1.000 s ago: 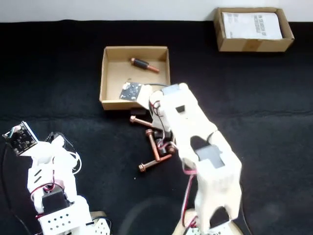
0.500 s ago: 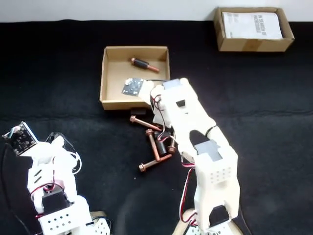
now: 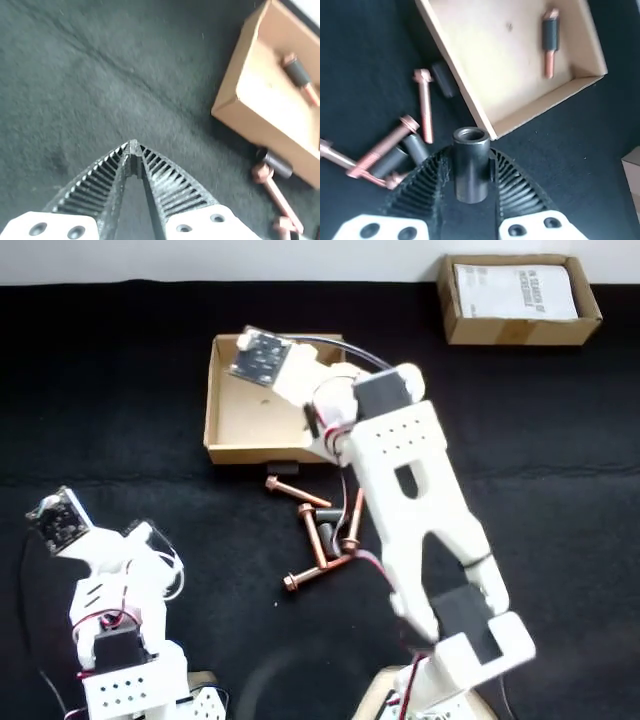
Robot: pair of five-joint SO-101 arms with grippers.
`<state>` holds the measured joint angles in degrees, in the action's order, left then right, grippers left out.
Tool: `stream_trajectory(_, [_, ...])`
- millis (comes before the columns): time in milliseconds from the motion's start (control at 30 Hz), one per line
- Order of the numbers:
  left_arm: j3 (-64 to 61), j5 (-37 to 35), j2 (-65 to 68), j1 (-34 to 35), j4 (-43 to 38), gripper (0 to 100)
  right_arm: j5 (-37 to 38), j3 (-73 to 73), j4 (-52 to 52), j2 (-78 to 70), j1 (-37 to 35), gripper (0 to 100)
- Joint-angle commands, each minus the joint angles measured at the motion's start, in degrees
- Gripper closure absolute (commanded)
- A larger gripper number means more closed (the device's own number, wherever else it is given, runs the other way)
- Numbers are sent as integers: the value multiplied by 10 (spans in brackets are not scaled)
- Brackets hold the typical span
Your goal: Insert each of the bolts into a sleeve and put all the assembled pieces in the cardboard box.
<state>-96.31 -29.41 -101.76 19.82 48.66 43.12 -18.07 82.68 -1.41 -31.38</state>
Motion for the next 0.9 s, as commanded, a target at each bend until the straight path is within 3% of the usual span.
stream_trajectory(0, [-6, 37, 32, -20, -1, 990, -61, -30, 20, 94, -16, 991])
stream_trajectory(167, [65, 99, 104, -28, -4, 990, -142, -29, 51, 204, -24, 991])
stream_trajectory(300, [182, 110, 203, -44, 8, 990, -192, -23, 90, 279, -24, 991])
stream_trajectory(567, [553, 38, 491, -184, 241, 988, -234, 43, 136, 372, -7, 991])
stream_trajectory(867, [914, -84, 881, -304, 421, 987, -234, 297, 7, 500, 63, 991])
